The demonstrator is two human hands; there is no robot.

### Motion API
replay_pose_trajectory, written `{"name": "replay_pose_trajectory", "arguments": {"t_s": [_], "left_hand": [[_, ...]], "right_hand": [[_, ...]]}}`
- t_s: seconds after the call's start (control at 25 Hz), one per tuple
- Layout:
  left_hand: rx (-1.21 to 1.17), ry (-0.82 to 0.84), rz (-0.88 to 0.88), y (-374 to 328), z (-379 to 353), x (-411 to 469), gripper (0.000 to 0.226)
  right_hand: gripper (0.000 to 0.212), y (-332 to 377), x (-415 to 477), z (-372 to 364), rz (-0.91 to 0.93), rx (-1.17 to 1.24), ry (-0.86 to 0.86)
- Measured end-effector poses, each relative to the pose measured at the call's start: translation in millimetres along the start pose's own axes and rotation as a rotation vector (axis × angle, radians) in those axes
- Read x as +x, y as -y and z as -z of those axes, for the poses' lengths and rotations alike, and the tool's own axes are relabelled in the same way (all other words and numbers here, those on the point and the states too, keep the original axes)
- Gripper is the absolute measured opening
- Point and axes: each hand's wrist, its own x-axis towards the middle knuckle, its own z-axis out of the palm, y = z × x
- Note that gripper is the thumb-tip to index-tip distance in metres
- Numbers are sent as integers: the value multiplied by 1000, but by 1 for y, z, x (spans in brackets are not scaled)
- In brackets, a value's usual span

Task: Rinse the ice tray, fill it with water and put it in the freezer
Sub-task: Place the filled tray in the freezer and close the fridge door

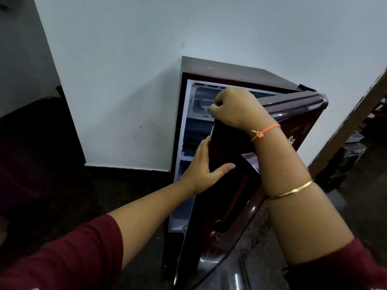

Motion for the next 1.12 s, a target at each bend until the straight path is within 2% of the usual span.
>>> {"name": "replay_pose_trajectory", "arguments": {"t_s": [0.16, 0.36, 0.56, 0.72, 0.92, 1.04, 1.12], "left_hand": [[-43, -78, 66, 19, 12, 12, 81], [-23, -57, 77, 25, 37, 31, 65], [-2, -74, 149, 49, 55, 57, 67], [43, -113, 184, 69, 66, 81, 81], [48, -128, 160, 88, 78, 113, 73], [79, -155, 172, 100, 84, 130, 83], [82, -155, 197, 104, 87, 139, 85]], "right_hand": [[39, -14, 7, -23, 246, 61, -290], [41, -11, 30, -53, 218, -4, -557], [48, -6, 70, -72, 189, -91, -481], [48, -3, 98, -88, 167, -105, -462], [50, -3, 138, -105, 137, -184, -424], [63, -3, 160, -111, 108, -241, -323], [61, -6, 174, -115, 85, -273, -236]]}}
